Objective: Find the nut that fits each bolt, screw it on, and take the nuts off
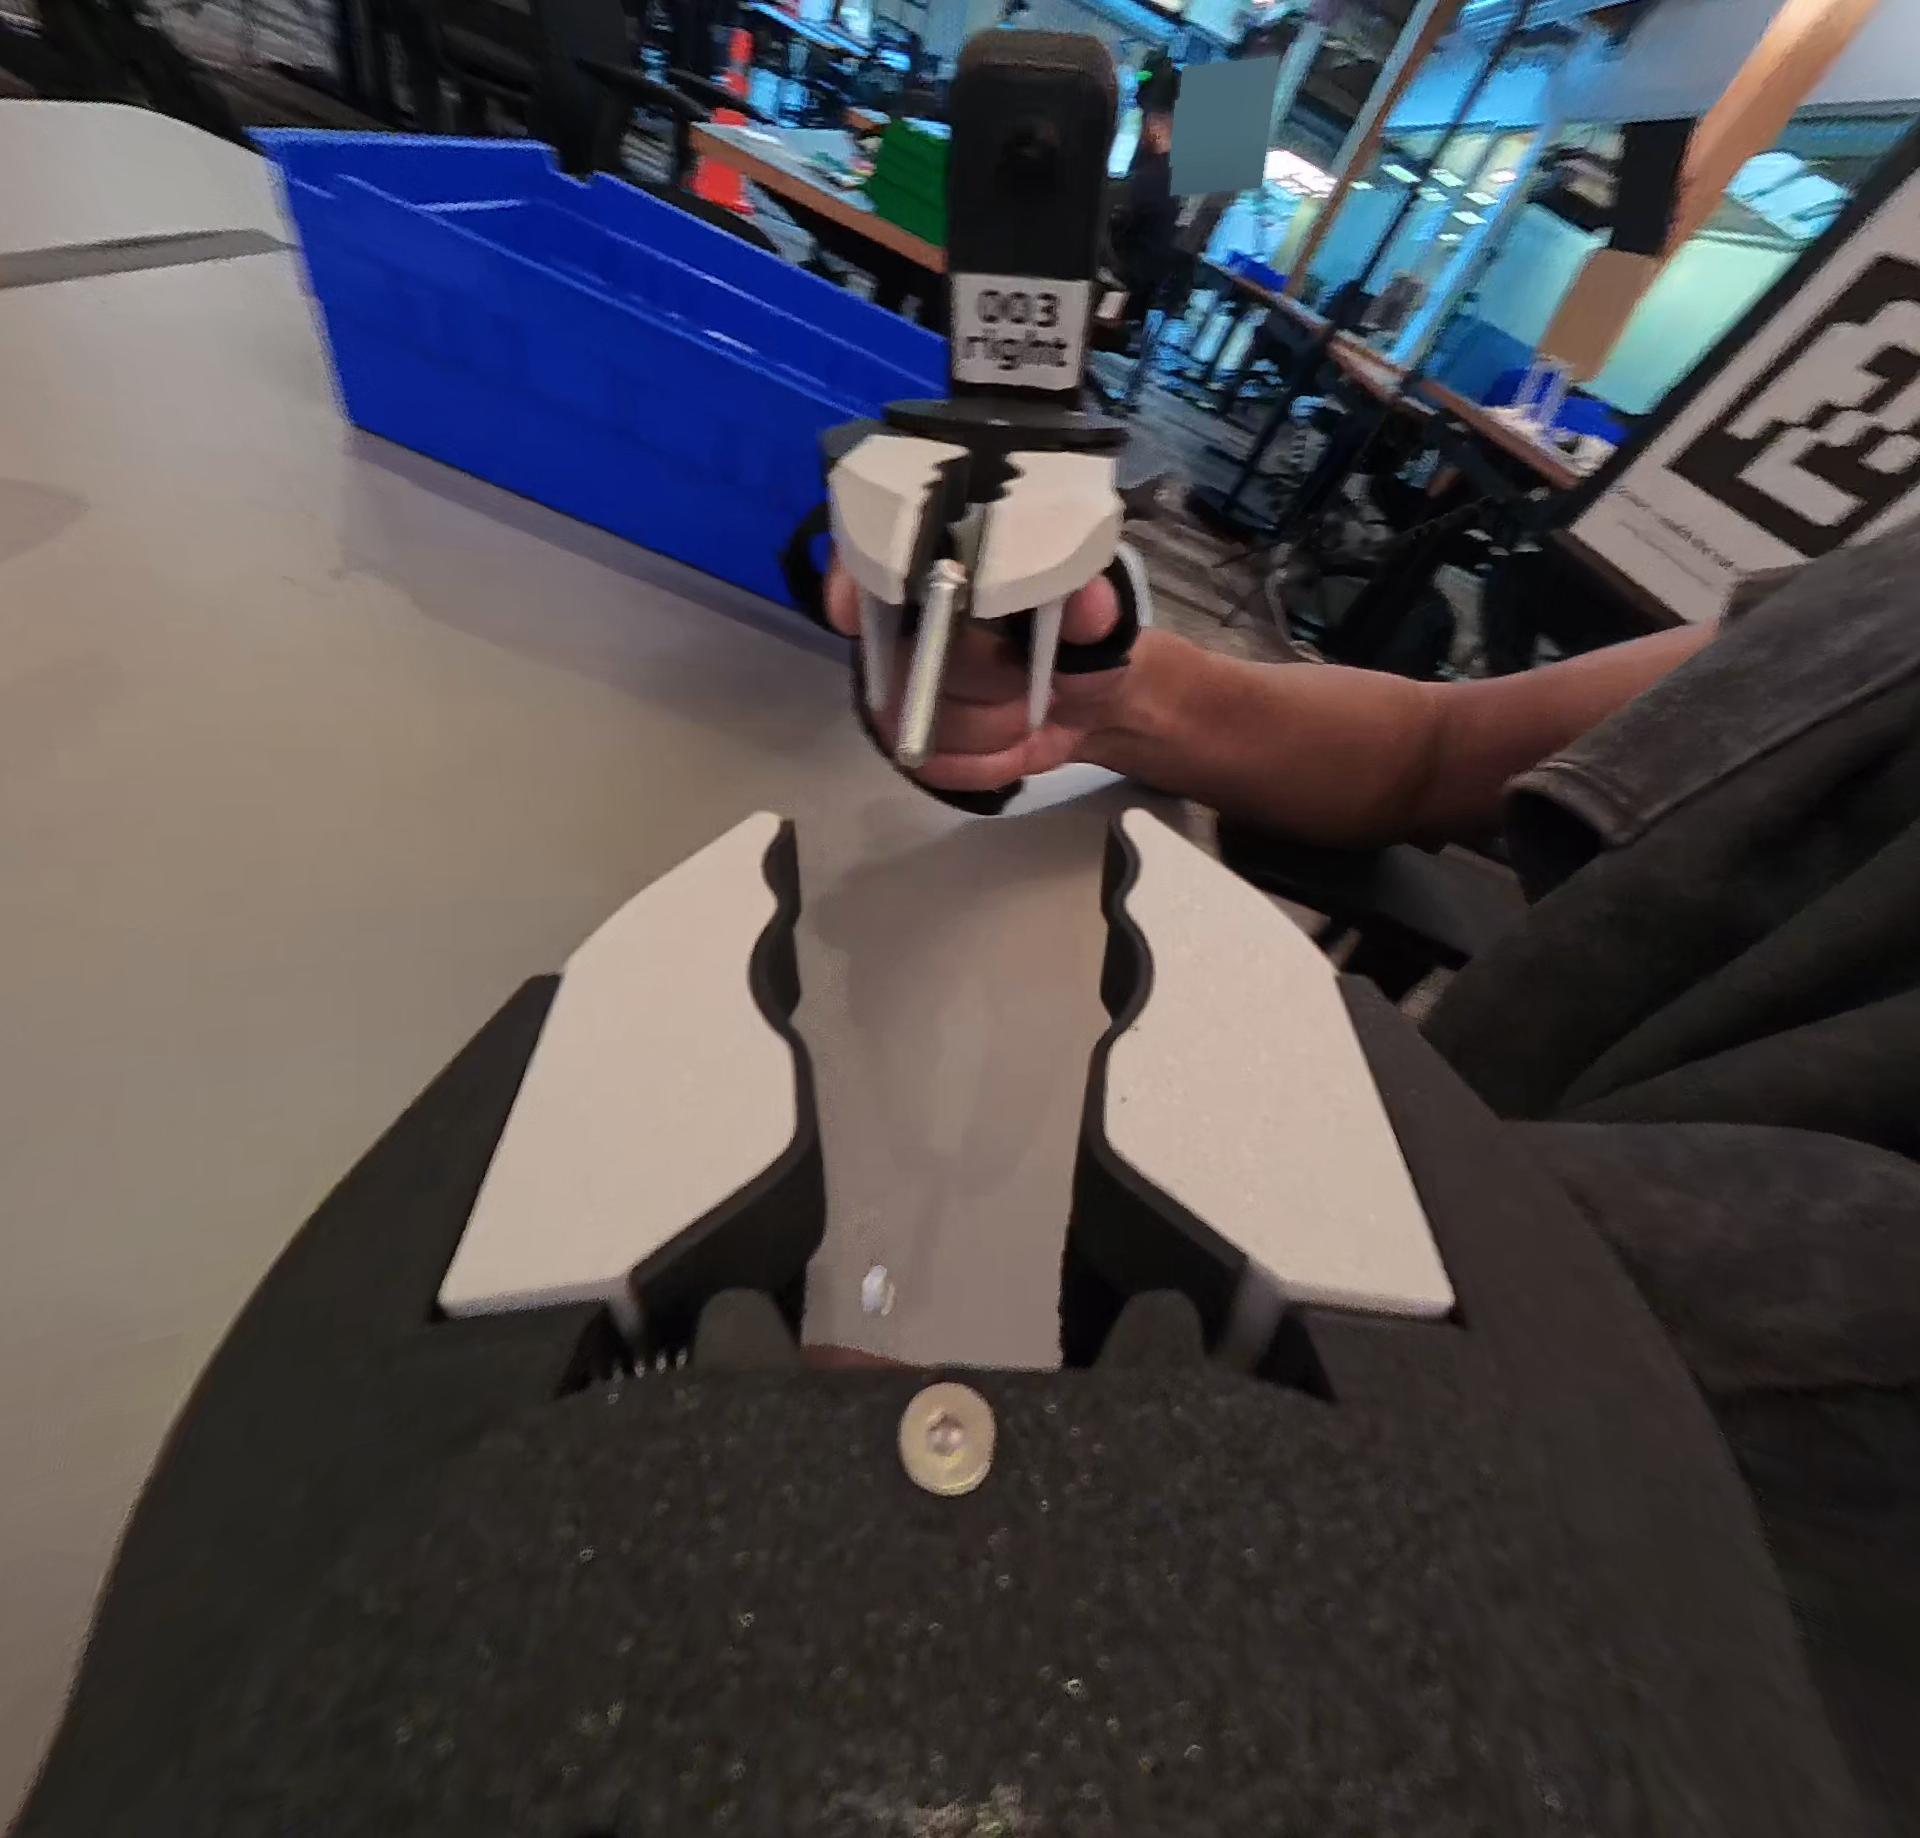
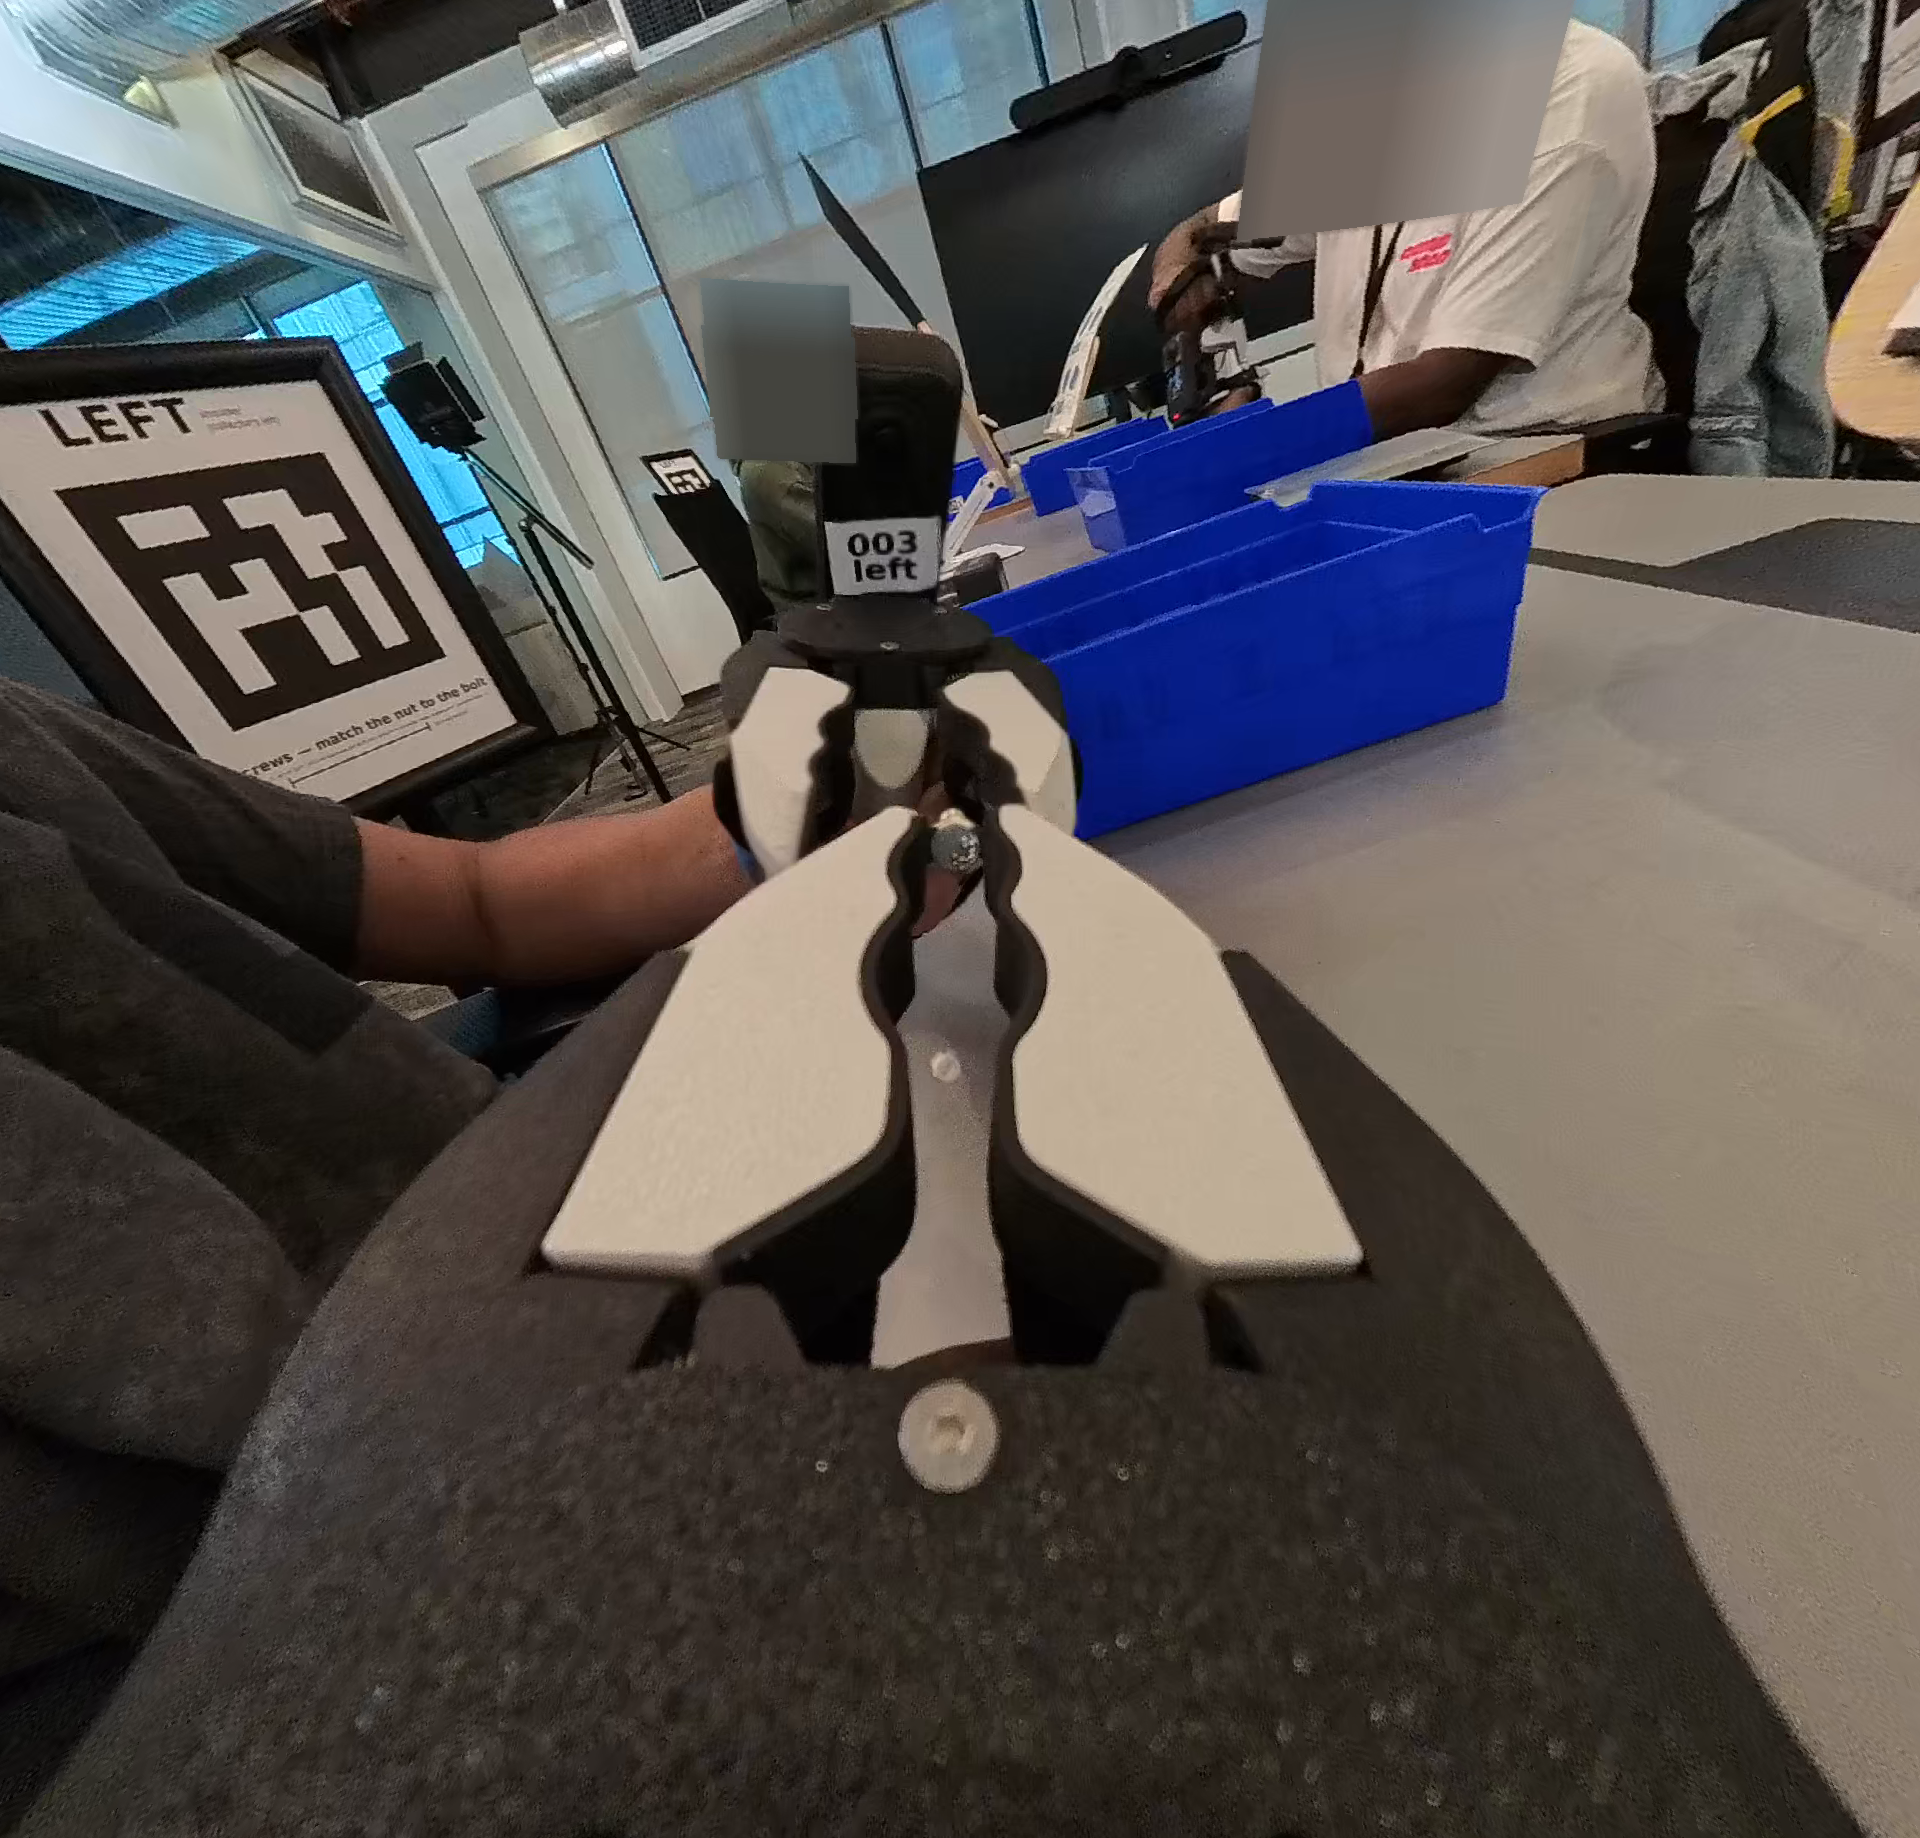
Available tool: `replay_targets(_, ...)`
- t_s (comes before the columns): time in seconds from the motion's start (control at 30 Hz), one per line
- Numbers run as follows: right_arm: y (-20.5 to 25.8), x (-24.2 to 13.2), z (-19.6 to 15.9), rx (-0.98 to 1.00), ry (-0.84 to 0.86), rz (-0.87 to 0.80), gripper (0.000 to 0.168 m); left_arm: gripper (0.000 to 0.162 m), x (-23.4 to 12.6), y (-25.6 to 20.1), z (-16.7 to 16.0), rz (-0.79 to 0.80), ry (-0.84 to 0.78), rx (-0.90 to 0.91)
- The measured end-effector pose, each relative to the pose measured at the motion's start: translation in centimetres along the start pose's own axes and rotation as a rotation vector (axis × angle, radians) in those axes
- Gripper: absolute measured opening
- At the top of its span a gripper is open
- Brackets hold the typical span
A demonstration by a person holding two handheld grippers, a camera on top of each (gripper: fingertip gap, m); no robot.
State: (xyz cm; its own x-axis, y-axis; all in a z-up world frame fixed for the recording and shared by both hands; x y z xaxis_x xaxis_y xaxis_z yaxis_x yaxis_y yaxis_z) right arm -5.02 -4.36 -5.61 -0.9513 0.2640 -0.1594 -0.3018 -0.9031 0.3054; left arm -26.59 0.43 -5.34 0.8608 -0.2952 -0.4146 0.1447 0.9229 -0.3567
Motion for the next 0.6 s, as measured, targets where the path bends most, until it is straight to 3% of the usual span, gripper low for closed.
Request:
replay_targets(0.13,0.8,-0.4,0.2,0.008,-0.035,-0.078,0.010,0.051,-2.2,-0.1,0.4,0.225,-0.024,-0.047)
replay_targets(0.27,1.6,-1.6,0.7,-0.033,-0.062,-0.135,0.010,0.055,-6.1,-3.3,-0.4,0.368,-0.039,-0.039)
replay_targets(0.4,0.7,-3.3,0.6,0.005,-0.119,-0.171,0.010,0.054,-6.5,-4.4,-1.2,0.506,0.002,0.053)
replay_targets(0.6,0.8,-3.5,0.1,-0.011,-0.107,-0.186,0.010,0.043,-6.5,-2.3,-3.2,0.542,-0.103,0.107)
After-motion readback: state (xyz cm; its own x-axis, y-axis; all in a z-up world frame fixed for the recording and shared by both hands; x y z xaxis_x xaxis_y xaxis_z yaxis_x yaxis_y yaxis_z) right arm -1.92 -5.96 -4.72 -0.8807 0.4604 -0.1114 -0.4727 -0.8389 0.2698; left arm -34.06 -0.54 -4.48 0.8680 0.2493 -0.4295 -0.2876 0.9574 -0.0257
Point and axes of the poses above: each gripper's, where its closed fingertips meet, x out along the fingers, z out of its top, y = z × x across the jaws, the point moved 10 cm from there along -x, back along the fingers, and after that the axes turned 15 degrees about y, right-handed, at the moved point
